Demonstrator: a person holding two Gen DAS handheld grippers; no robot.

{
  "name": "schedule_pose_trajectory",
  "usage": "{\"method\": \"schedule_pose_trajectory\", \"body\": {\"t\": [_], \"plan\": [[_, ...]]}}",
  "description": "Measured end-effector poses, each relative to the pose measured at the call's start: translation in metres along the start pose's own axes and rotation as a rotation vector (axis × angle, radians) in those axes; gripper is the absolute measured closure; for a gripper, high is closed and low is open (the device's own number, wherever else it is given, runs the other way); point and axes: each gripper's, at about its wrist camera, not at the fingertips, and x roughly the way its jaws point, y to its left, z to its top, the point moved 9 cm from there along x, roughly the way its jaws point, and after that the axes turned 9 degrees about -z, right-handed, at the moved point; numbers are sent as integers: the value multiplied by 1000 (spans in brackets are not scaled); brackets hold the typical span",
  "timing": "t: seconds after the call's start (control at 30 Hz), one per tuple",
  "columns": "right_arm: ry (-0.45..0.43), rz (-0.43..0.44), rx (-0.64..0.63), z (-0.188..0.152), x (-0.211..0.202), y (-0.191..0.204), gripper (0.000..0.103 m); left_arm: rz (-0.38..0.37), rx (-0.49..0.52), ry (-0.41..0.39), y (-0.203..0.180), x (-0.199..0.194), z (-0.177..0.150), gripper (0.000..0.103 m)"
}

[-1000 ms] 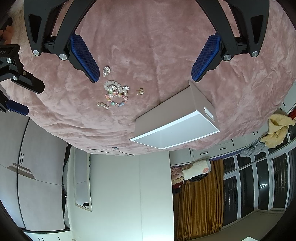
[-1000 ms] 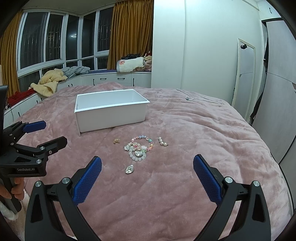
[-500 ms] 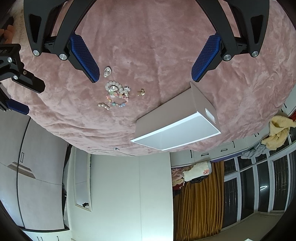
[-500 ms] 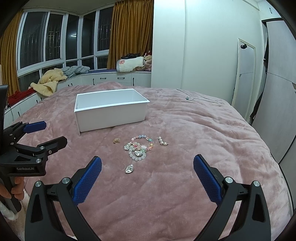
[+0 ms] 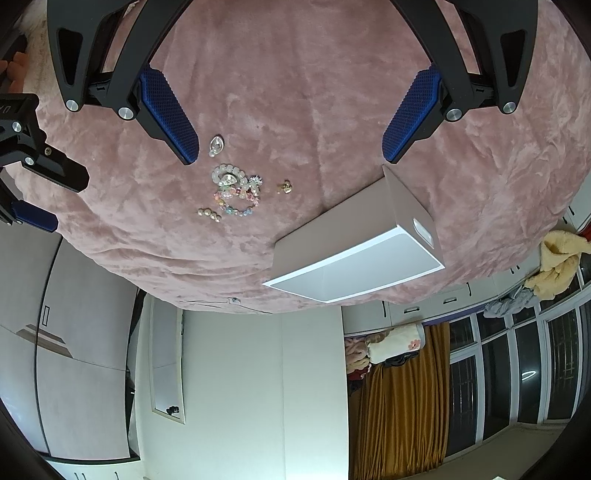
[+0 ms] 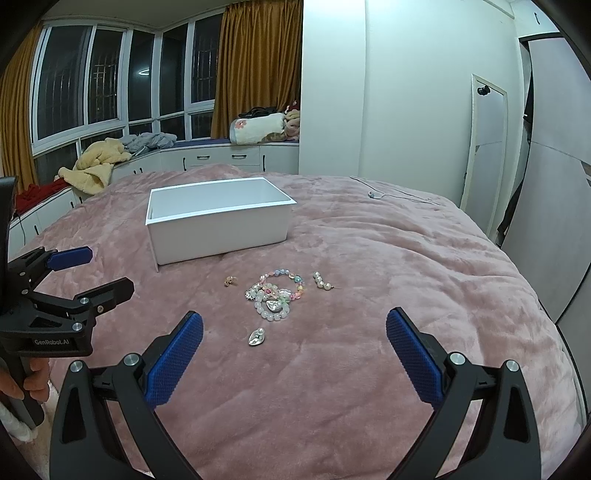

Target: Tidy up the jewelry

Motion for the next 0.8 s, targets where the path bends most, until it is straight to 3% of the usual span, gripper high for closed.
{"method": "schedule_pose_trajectory", "body": {"t": [0.5, 0.8], "plan": [[4, -5, 10, 4, 2, -3, 5, -8, -6, 11, -2, 4, 2, 2], [14, -19, 13, 17, 19, -7, 5, -30, 1, 37, 0, 26, 18, 2]]}}
